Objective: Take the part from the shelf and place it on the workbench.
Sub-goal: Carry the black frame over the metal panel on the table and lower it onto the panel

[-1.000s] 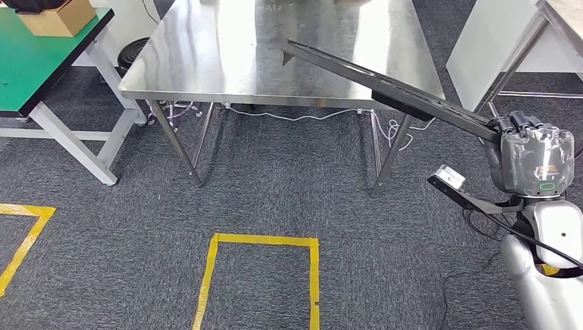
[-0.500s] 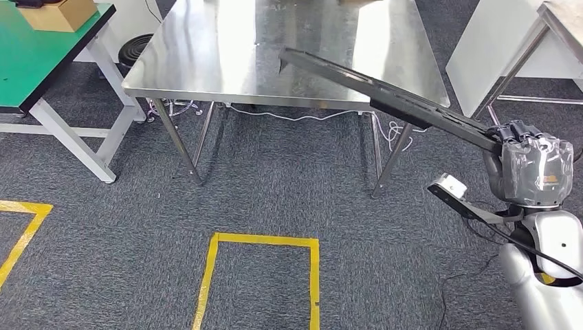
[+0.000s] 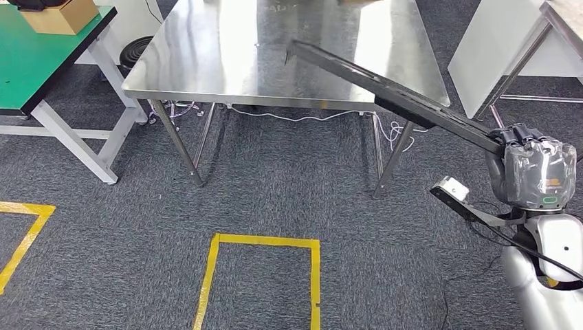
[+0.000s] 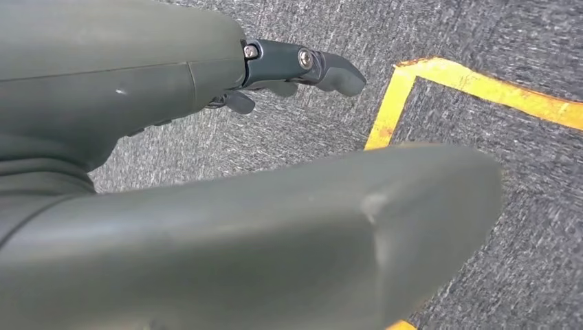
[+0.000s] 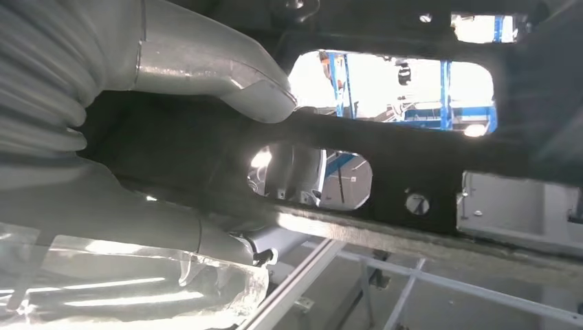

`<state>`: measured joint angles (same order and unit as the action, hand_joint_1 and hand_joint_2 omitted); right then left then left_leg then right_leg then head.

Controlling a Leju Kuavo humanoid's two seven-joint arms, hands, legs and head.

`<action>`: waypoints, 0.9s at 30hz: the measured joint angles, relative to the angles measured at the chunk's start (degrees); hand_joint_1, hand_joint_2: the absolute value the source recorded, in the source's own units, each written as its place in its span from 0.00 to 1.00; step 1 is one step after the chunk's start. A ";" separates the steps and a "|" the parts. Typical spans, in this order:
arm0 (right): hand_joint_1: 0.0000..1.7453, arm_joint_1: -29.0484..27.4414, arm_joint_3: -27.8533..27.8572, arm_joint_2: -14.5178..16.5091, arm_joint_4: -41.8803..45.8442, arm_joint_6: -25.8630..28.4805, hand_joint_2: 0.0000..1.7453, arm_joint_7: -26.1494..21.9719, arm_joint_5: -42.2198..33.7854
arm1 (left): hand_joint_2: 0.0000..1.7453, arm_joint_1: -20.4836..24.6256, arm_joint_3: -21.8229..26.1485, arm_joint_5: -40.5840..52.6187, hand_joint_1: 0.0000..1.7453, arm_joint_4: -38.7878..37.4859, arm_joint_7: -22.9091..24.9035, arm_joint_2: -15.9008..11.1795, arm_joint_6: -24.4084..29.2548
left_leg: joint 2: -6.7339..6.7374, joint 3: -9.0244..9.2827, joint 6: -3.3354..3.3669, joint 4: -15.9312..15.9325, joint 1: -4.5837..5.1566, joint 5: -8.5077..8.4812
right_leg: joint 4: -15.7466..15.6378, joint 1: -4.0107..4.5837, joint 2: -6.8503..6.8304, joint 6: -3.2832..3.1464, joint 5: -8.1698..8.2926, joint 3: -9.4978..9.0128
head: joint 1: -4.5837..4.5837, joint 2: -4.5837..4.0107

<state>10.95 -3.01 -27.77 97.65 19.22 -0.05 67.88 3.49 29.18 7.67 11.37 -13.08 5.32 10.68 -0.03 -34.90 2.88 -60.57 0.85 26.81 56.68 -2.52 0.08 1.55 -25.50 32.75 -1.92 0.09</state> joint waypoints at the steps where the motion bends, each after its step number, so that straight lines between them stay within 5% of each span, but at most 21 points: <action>1: 1.00 -0.05 0.05 0.00 0.02 0.00 1.00 -0.02 0.01 | 0.00 0.00 0.00 0.08 0.00 0.00 0.06 -0.03 0.03 | -0.03 -1.37 -0.51 -2.97 -0.32 1.68 | -0.01 -0.06 0.02 -0.24 -0.02 -0.07 | -0.05 0.00; 3: 1.00 -0.14 0.08 0.02 0.02 0.01 1.00 -0.07 0.03 | 0.00 -0.03 0.00 0.12 0.00 -0.01 0.21 0.00 0.09 | -0.02 -5.22 -1.32 -10.67 -0.95 5.19 | 0.00 0.00 0.03 -0.53 -0.09 -0.08 | -0.12 0.00; 5: 1.00 -0.15 0.08 0.03 0.01 0.00 1.00 -0.11 0.03 | 0.00 -0.08 0.00 0.13 0.00 -0.01 0.29 0.01 0.11 | -0.01 -7.68 -1.64 -15.08 -1.36 6.38 | 0.01 0.05 0.06 -0.54 -0.15 -0.09 | -0.13 0.00; 9: 1.00 -0.15 0.08 0.04 0.01 -0.01 1.00 -0.12 0.02 | 0.00 -0.09 0.00 0.13 0.00 -0.01 0.31 0.02 0.11 | 0.00 -8.10 -1.70 -15.57 -1.48 6.13 | 0.02 0.06 0.08 -0.55 -0.18 -0.12 | -0.14 0.00; 11: 1.00 -0.14 0.09 0.05 0.00 -0.01 1.00 -0.18 0.01 | 0.00 -0.09 0.00 0.13 0.00 -0.01 0.33 0.02 0.11 | 0.01 -6.60 -1.56 -11.93 -1.57 3.57 | 0.01 0.04 0.18 -0.53 -0.29 -0.31 | -0.14 0.00; 12: 1.00 -0.12 0.11 0.05 -0.01 -0.01 1.00 -0.22 0.02 | 0.00 -0.07 0.00 0.14 0.00 -0.01 0.33 -0.03 0.11 | -0.03 -4.60 -1.19 -7.54 -1.49 1.43 | 0.01 0.12 0.26 -0.38 -0.45 -0.46 | -0.12 0.00; 15: 1.00 -0.71 0.60 -0.07 0.10 0.01 1.00 -0.20 0.11 | 0.00 -0.04 0.00 0.50 0.00 -0.01 0.40 -0.07 0.13 | -0.11 1.16 1.49 3.80 -0.69 -2.40 | 0.46 0.80 0.29 1.55 -0.58 -0.91 | -0.02 0.00; 16: 1.00 -0.95 0.81 -0.14 0.17 0.02 1.00 -0.16 0.14 | 0.00 -0.03 0.00 0.62 0.00 -0.01 0.42 -0.01 0.13 | -0.12 1.77 2.26 4.48 -0.47 -2.46 | 1.78 0.92 0.23 1.78 -1.20 -0.47 | 0.02 0.00; 19: 1.00 -1.84 1.21 -0.28 0.33 0.06 1.00 -0.13 0.11 | 0.00 0.01 0.00 0.67 0.00 -0.01 0.43 0.08 0.15 | -0.25 2.40 2.96 4.73 -0.12 -2.46 | 11.45 0.71 0.15 0.63 -5.55 4.67 | 0.16 0.00; 21: 1.00 -2.66 1.55 -0.31 0.36 0.08 1.00 -0.13 0.03 | 0.00 -0.06 0.00 0.66 0.00 -0.01 0.49 0.12 0.27 | -0.34 2.65 2.93 4.66 0.02 -2.14 | 15.01 0.68 0.15 1.44 -6.15 7.47 | 0.20 0.00; 24: 1.00 -2.90 1.82 -0.30 0.36 0.05 1.00 -0.36 -0.05 | 0.00 -0.16 0.00 0.60 0.00 -0.02 0.60 0.22 0.48 | -0.40 3.50 2.23 4.21 0.06 -1.12 | 5.91 0.44 -0.05 3.25 -0.96 4.34 | 0.27 0.00; 25: 1.00 -2.81 1.82 -0.25 0.32 0.03 1.00 -0.46 -0.07 | 0.00 -0.12 0.00 0.55 0.00 -0.02 0.61 0.22 0.53 | -0.38 3.71 1.89 3.97 0.12 -0.70 | 2.51 0.55 -0.18 3.12 0.19 3.08 | 0.35 0.00; 27: 1.00 -2.52 1.79 -0.14 0.25 0.00 1.00 -0.54 -0.13 | 0.00 -0.04 0.00 0.49 0.00 -0.01 0.63 0.22 0.68 | -0.30 3.79 1.22 3.52 0.33 -0.01 | -0.16 0.85 -0.28 1.84 0.92 1.81 | 0.40 0.00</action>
<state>8.43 -1.22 -27.91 97.89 19.22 -0.60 67.76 3.45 29.18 8.16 11.37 -12.45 5.54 11.36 -0.33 -31.11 4.10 -57.05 1.19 26.80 56.52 -1.66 -0.21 3.38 -24.59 34.57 -1.51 0.09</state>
